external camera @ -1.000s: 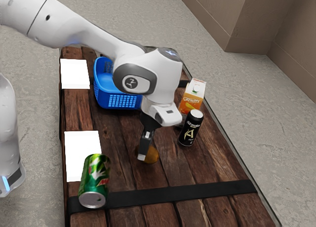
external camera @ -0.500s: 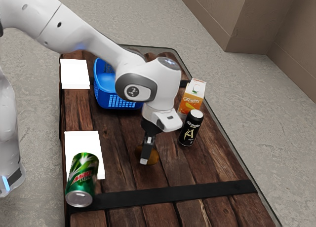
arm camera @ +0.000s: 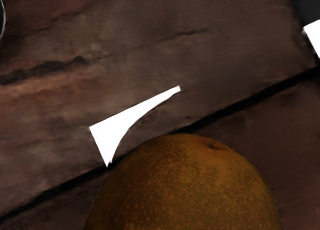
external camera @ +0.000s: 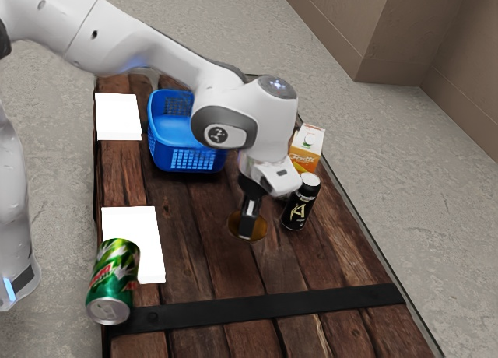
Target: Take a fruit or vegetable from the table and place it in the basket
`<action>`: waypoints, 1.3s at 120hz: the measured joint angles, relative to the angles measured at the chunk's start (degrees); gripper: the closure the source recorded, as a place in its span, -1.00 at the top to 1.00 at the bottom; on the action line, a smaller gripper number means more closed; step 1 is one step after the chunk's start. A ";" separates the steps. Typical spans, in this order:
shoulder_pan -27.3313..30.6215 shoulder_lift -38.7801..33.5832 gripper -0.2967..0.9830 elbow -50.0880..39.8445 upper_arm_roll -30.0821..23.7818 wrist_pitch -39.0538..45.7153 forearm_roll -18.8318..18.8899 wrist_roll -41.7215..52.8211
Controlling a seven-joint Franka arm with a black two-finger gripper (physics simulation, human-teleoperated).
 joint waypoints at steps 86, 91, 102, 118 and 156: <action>2.06 -1.95 -0.12 18.32 15.60 -36.45 5.83 -4.95; 2.22 -2.13 -0.12 19.00 16.16 -37.77 6.24 -5.10; 2.69 -2.75 -0.13 19.48 17.93 -40.37 6.78 -5.38; 2.98 -3.91 -0.13 19.29 23.54 -42.69 7.48 -5.68; 5.30 -4.92 -0.11 16.62 25.51 -46.66 8.70 -6.16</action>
